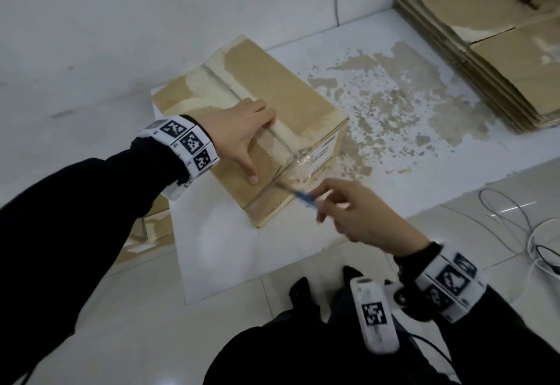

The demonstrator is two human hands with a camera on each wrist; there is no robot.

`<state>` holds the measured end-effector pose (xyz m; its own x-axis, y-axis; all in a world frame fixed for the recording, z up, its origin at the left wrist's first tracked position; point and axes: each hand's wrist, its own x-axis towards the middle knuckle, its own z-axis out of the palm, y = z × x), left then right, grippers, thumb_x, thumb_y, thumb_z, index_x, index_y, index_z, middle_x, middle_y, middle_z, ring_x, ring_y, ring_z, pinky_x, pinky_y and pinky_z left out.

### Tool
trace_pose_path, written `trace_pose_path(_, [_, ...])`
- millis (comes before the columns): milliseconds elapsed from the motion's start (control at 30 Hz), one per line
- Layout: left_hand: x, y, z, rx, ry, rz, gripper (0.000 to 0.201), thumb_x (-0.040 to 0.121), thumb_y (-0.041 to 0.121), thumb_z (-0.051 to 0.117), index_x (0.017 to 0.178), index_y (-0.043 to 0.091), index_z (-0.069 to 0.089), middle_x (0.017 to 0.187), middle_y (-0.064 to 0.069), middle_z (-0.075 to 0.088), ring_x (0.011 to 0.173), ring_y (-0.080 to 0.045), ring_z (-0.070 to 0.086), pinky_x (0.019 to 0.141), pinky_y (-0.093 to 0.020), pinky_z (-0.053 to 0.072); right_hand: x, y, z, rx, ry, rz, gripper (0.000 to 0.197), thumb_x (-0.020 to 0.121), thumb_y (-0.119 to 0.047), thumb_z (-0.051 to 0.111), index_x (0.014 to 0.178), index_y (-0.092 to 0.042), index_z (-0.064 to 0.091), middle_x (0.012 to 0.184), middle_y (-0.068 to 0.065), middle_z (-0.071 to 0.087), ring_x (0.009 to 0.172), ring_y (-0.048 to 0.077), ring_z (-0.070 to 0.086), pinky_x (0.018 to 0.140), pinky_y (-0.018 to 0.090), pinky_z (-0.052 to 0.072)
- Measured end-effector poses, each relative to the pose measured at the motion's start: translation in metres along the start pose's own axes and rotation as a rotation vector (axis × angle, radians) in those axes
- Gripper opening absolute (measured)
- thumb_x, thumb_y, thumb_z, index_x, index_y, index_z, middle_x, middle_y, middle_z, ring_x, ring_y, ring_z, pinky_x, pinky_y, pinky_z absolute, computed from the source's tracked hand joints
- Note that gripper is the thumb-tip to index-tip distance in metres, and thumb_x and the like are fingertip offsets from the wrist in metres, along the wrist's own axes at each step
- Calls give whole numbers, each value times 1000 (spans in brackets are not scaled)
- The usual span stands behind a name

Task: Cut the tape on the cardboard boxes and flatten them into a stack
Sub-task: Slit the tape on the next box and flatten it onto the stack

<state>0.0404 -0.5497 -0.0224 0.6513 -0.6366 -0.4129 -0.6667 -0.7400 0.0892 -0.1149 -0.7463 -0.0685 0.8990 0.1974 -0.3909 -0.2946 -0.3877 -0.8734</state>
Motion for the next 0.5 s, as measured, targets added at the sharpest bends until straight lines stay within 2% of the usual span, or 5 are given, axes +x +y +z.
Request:
trace_pose_path(100, [1,2,-1,99,-50,-25,94,47,62,83,119,17,43,112,1,43,101,-14,35,74,-30,34,3,-1,-20,-199,266,-99,6,95,-20,54,97,-25,57,77,-3,65,54,6,54,49,17,37])
trace_pose_path(233, [8,4,-1,156,-89,-107,76,71,73,59,124,19,49,120,-3,50,111,-22,42,94,-35,35,15,-2,-25,-369,259,-202,13,93,-19,57,105,-22,62,84,-2,61,60,7,52,56,21,40])
trace_pose_path(367, [11,9,-5,-115,-176,-306,46,96,42,45,136,20,48,138,-8,43,130,-28,30,108,-42,29,21,-1,-19,-555,254,-266,14,92,-13,57,104,-13,63,88,5,61,78,23,57,71,39,50])
trace_pose_path(433, [14,11,-9,-316,-212,-411,42,99,30,44,137,12,49,143,-7,43,132,-26,35,110,-37,28,23,1,-18,-657,258,-313,12,93,-12,54,102,-9,61,90,7,60,80,27,57,70,41,49])
trace_pose_path(500, [18,14,-12,-586,-143,-513,41,98,26,48,133,6,52,140,-8,48,125,-23,46,109,-34,33,25,2,-20,-727,254,-347,11,93,-11,53,100,-9,61,89,7,58,76,28,56,66,42,49])
